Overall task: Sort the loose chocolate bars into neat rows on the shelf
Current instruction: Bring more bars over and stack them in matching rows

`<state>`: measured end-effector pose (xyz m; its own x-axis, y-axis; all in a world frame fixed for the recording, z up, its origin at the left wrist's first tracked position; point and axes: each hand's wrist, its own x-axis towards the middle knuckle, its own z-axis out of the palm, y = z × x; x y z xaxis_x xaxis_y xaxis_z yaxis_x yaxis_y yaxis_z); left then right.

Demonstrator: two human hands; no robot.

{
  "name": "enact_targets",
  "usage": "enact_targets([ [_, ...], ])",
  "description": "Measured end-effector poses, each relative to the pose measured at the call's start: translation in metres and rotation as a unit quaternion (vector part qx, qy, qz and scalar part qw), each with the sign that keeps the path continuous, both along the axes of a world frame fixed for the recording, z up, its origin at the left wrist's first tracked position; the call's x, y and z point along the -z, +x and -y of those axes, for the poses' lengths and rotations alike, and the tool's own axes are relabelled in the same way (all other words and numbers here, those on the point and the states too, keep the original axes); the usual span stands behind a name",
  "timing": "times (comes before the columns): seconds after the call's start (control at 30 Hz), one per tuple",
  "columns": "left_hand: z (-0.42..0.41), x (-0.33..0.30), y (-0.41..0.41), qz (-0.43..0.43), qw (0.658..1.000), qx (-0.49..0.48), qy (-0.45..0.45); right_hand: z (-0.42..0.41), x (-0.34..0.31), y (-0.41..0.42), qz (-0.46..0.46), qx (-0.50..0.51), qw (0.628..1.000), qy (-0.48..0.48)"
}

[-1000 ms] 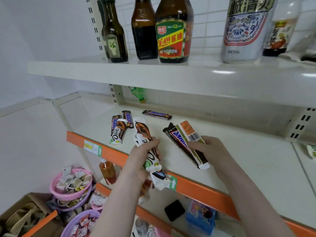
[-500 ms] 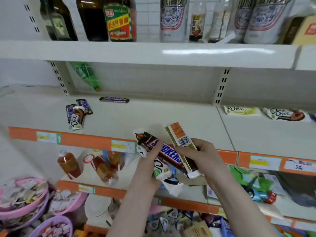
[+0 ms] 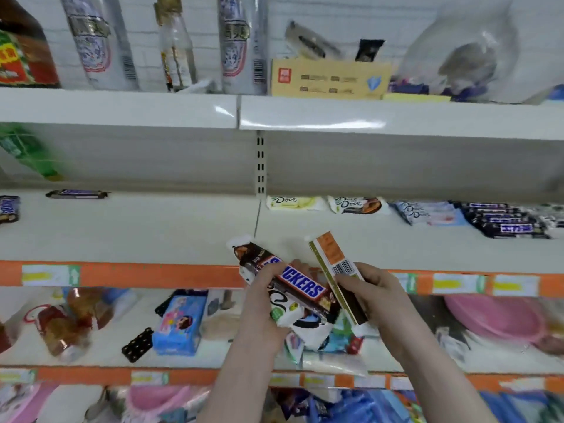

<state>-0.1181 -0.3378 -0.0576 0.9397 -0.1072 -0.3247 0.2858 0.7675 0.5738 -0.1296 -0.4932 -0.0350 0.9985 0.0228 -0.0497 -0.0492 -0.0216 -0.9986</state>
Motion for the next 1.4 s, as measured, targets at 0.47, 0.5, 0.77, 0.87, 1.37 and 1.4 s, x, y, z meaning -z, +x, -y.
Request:
enact_targets([
  [0.47, 0.253, -0.024, 0.03, -0.071, 0.987, 0.09, 0.111, 0.272, -0.003, 0.015, -0.024, 0.094, 0.995, 0.032],
  [0.5, 0.262, -0.024, 0.036, -0.075, 0.988, 0.095, 0.098, 0.279, -0.003, 0.018, -0.019, 0.093, 0.995, 0.031],
  [0.77, 0.302, -0.026, 0.098, -0.064, 0.987, 0.123, 0.079, 0.319, -0.015, 0.062, 0.033, 0.079, 0.996, -0.004],
  [0.87, 0.3, -0.027, 0.118, -0.036, 0.981, 0.148, 0.119, 0.323, -0.016, 0.081, 0.089, 0.06, 0.989, -0.099],
  [1.37, 0.298, -0.029, 0.143, -0.025, 0.963, 0.098, 0.25, 0.345, -0.013, 0.147, 0.267, -0.091, 0.887, -0.367],
  [1.4, 0.298, -0.028, 0.142, -0.024, 0.965, 0.086, 0.248, 0.345, -0.011, 0.149, 0.264, -0.099, 0.881, -0.38],
])
